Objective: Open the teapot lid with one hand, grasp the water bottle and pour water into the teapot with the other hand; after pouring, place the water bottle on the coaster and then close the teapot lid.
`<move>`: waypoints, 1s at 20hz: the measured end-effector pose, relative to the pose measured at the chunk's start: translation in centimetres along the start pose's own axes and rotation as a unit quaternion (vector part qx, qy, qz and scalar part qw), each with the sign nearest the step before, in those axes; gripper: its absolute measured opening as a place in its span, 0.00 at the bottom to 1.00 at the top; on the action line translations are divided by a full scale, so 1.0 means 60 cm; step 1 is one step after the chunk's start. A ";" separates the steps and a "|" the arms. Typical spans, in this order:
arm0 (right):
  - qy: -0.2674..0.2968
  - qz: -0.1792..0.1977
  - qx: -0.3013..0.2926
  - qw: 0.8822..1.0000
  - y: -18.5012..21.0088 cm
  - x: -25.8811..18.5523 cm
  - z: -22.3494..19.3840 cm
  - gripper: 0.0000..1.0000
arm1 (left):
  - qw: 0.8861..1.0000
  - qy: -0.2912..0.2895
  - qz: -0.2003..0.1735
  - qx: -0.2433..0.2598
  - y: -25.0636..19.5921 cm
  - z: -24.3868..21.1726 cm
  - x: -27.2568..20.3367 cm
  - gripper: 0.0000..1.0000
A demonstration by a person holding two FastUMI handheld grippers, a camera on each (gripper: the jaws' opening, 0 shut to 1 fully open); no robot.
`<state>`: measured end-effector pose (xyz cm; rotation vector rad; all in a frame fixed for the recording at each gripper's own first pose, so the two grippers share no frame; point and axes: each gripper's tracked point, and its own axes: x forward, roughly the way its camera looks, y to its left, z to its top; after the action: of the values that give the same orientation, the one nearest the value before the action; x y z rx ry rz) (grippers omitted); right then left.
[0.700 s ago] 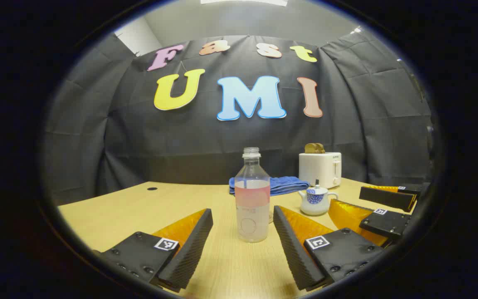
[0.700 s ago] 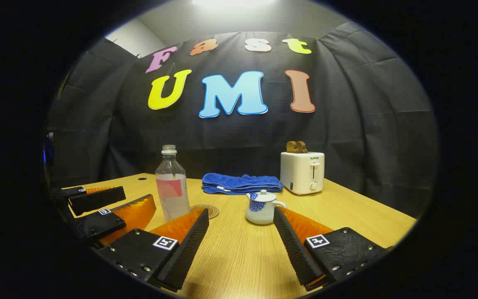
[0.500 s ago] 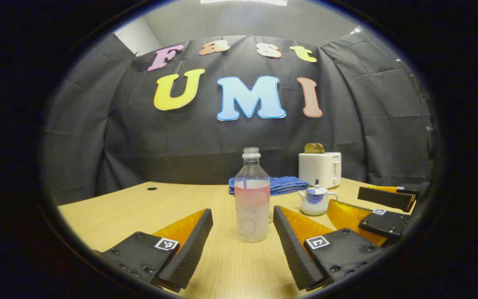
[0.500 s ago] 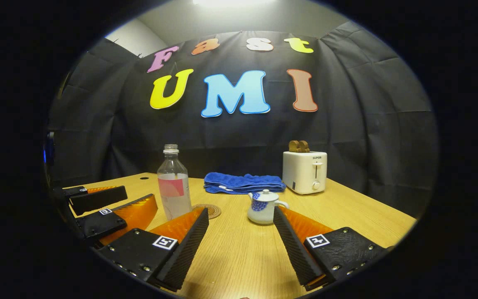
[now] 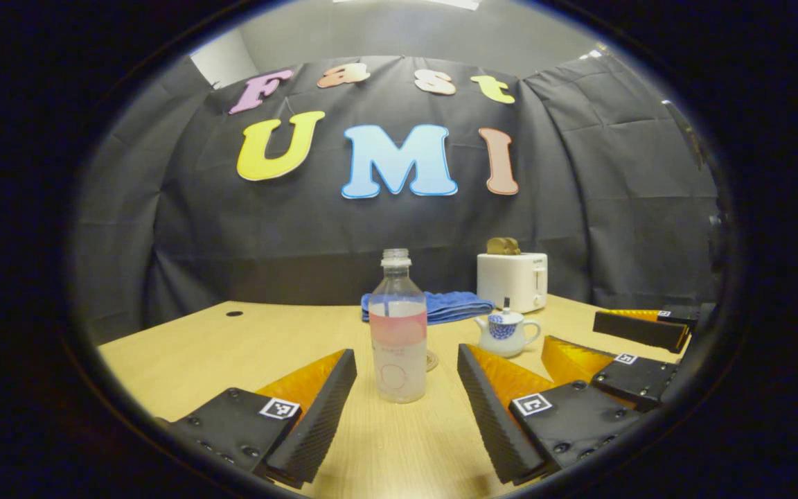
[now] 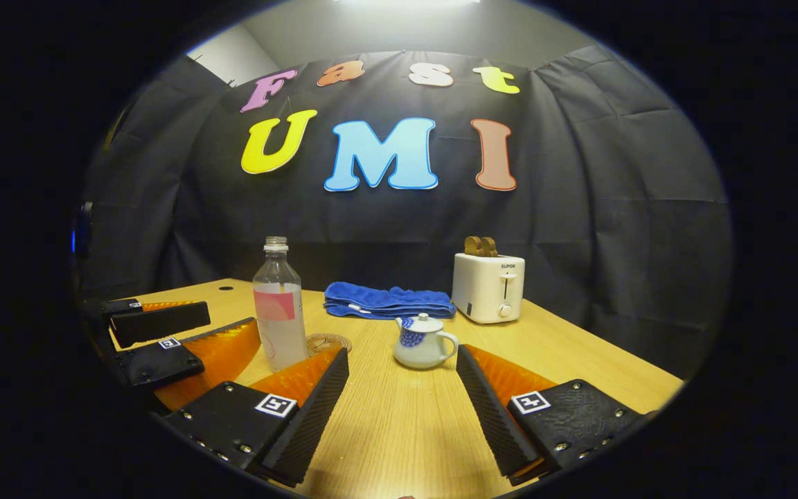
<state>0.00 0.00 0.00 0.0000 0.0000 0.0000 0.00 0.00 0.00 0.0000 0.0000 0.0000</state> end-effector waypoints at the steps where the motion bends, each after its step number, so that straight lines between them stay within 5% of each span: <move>1: 0.000 0.000 0.000 1.000 0.000 0.000 0.000 0.97 | 1.000 0.000 0.000 0.000 0.000 0.000 0.000 1.00; 6: -0.022 -0.001 0.046 0.999 0.010 0.003 0.023 0.96 | 1.000 -0.026 0.003 -0.010 -0.004 0.024 0.011 1.00; 13: -0.023 -0.013 -0.029 0.999 -0.024 0.015 0.080 0.97 | 0.999 -0.050 -0.001 -0.002 -0.007 0.096 0.009 1.00; 20: 0.000 0.002 -0.013 1.000 -0.021 0.074 0.084 0.97 | 1.000 -0.028 -0.011 0.001 -0.019 0.096 0.054 1.00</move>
<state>4.44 -1.28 5.05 -0.0264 -0.0010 0.0034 3.23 -1.14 5.75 0.0024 -0.0561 -0.0229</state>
